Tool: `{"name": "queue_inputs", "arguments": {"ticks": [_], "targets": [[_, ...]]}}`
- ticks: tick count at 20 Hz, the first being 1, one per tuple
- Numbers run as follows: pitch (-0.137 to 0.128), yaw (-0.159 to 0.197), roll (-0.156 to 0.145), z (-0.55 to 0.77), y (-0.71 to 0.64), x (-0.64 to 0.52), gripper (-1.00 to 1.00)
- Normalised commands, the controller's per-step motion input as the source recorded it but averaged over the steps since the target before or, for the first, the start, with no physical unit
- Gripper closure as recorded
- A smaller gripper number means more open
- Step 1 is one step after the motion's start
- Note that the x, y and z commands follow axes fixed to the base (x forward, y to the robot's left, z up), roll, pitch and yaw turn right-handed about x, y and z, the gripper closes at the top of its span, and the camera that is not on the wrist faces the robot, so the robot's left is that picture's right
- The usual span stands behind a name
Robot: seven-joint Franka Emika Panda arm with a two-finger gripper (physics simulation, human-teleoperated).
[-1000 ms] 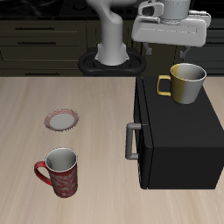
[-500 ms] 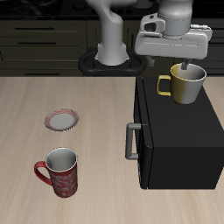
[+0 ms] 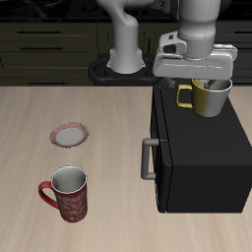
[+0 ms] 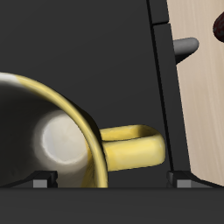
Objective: Place the white and yellow mug on the plate
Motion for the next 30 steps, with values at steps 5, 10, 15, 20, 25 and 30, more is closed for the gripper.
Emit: {"name": "queue_inputs", "arguments": {"ticks": [5, 10, 15, 20, 25, 30], "targets": [[0.008, -0.006, 0.013, -0.06, -0.01, -0.05, 1.00], [0.003, -0.006, 0.015, 0.04, -0.02, -0.03, 1.00], [-0.011, -0.016, -0.004, 0.12, -0.14, -0.05, 1.00], [0.011, 0.001, -0.021, 0.04, -0.40, -0.10, 1.00], [-0.015, 0.054, -0.002, -0.01, -0.33, -0.22, 1.00], [-0.006, 0.012, 0.010, -0.01, -0.58, -0.28, 1.00]]}}
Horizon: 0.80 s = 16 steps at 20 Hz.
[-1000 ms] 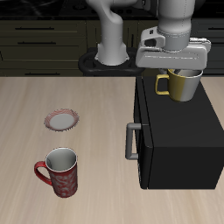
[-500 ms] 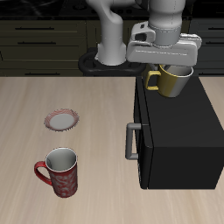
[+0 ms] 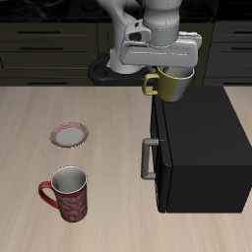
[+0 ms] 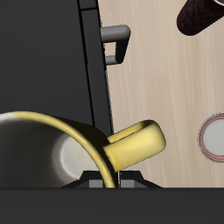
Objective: Place the white and yellow mug on the plate
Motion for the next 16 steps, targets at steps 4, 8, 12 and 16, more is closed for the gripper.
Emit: {"name": "queue_inputs", "arguments": {"ticks": [4, 8, 12, 16], "targets": [[-0.020, 0.004, -0.009, 0.06, -0.43, -0.22, 1.00], [-0.031, 0.054, -0.001, -0.04, -0.69, -0.26, 1.00], [0.009, -0.007, -0.006, -0.11, -0.43, -0.12, 1.00], [0.026, -0.019, 0.032, -0.13, -0.47, -0.08, 1.00]]}}
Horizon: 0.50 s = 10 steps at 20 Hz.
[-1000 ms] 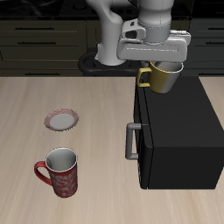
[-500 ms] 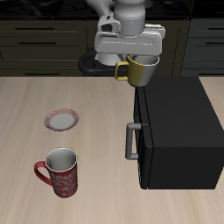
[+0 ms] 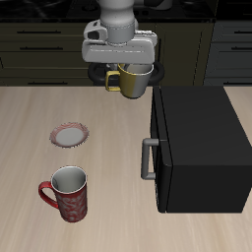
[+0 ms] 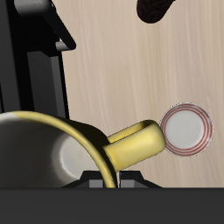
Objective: Place the white and yellow mug on the plate
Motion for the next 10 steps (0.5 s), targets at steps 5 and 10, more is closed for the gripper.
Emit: {"name": "queue_inputs", "arguments": {"ticks": [5, 10], "targets": [[-0.032, 0.050, 0.100, -0.17, -0.38, -0.11, 1.00], [-0.009, 0.048, 0.026, -0.19, -0.36, -0.08, 1.00]]}}
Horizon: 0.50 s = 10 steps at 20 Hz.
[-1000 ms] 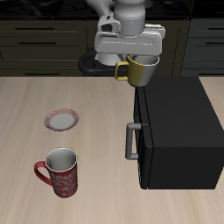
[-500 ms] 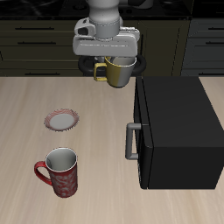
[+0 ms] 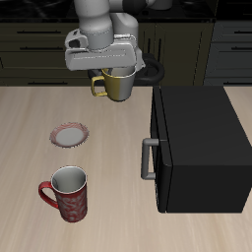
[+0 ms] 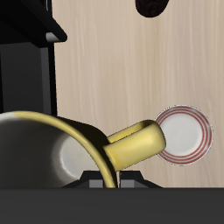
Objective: Place the white and yellow mug on the plate
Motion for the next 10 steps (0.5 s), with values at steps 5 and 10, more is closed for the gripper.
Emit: {"name": "queue_inputs", "arguments": {"ticks": [5, 10], "targets": [[-0.009, 0.033, 0.028, -0.11, -0.18, -0.09, 1.00], [-0.001, -0.008, 0.021, -0.10, -0.34, -0.09, 1.00]]}}
